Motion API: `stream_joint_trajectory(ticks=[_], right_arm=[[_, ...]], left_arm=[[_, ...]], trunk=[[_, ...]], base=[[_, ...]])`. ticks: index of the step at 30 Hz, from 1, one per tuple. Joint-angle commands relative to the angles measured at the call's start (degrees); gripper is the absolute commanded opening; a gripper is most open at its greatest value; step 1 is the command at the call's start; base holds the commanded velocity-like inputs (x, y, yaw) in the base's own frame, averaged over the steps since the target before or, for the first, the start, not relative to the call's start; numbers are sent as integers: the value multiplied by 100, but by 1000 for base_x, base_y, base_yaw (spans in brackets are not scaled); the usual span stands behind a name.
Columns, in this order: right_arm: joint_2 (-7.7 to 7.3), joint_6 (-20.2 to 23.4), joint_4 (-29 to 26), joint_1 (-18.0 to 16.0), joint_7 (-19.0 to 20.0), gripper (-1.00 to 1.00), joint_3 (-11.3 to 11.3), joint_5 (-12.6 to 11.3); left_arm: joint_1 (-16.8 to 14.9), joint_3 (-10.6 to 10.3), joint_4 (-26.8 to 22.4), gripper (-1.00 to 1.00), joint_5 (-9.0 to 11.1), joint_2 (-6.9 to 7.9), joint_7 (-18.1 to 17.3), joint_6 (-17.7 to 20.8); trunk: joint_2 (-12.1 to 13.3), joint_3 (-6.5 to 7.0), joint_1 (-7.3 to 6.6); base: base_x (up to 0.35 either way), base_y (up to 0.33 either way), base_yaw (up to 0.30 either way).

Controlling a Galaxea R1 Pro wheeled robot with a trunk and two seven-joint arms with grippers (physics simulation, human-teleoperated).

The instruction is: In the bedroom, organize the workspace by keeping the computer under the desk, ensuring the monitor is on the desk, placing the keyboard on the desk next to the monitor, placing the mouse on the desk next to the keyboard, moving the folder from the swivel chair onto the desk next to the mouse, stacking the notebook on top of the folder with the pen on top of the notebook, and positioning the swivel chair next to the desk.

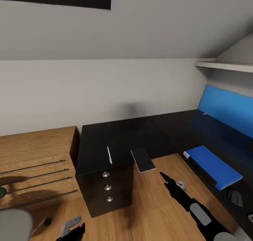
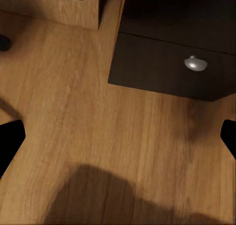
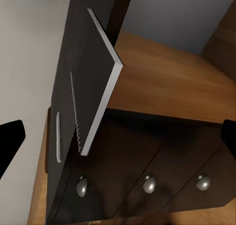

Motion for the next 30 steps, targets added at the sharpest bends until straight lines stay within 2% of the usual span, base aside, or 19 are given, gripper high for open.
stream_joint_trajectory(ticks=[1, 6, 14, 17, 23, 30], right_arm=[[-2, 24, 1, -4, 9, 100, 29, -61], [68, 13, 2, -4, 14, 100, 29, -55], [137, 6, 1, -4, 55, 100, 35, -40], [152, 5, 1, -4, 210, 100, 36, -38], [154, 38, 4, -4, 649, 100, 29, -45], [154, 45, 9, -4, 742, 100, 32, -51]], left_arm=[[-1, 19, -77, 100, 40, -2, 23, 79], [-2, 130, -52, 100, 35, 3, 40, 161], [-1, 207, 244, 100, 28, -1, 33, -116], [-1, 209, 281, 100, 23, -1, 36, -167], [-1, 215, 315, 100, 29, -2, 64, -204], [-1, 228, 480, 100, 38, 8, 38, -214]], trunk=[[-45, -25, 23], [-246, -114, 133], [-567, -258, 308], [-687, -312, 374], [-687, -312, 374], [-687, -312, 374]], base=[[0, 0, 0], [0, 0, 0], [0, 0, 0], [0, 0, 0], [0, 0, 0], [0, 0, 0]])
